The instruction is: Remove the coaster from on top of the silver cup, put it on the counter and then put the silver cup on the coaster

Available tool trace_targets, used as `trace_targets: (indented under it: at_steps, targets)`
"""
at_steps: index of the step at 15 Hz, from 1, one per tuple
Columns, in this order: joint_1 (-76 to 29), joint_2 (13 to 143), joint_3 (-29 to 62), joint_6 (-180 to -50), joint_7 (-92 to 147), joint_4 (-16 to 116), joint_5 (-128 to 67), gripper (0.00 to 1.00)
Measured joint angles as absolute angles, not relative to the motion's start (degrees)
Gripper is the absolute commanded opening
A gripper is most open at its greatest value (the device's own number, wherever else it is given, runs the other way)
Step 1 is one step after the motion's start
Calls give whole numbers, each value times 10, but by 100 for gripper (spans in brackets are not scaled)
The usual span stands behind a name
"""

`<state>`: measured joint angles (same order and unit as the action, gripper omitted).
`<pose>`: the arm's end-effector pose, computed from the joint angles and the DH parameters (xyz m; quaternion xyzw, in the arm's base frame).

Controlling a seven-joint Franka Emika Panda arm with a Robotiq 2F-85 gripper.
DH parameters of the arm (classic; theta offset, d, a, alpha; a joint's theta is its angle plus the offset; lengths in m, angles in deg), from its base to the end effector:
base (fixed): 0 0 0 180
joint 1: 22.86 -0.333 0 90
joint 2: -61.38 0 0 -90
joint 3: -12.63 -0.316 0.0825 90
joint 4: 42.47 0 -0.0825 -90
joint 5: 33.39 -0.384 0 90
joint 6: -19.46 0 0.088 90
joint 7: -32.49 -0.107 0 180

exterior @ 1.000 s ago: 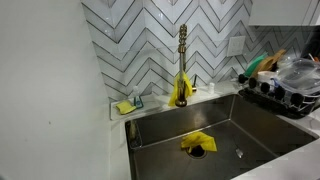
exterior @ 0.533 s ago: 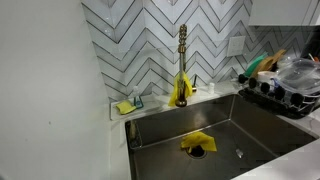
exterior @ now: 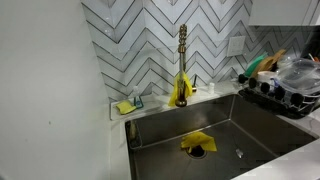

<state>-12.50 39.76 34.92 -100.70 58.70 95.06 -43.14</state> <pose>0.3726 -0.2359 0.4526 -0.9856 0.0857 -0.0878 0.1162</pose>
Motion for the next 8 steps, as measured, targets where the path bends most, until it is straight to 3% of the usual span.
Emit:
trace_targets:
  at_steps: [8]
  targets:
    - [-127, 443, 396, -919, 665, 907, -571, 100]
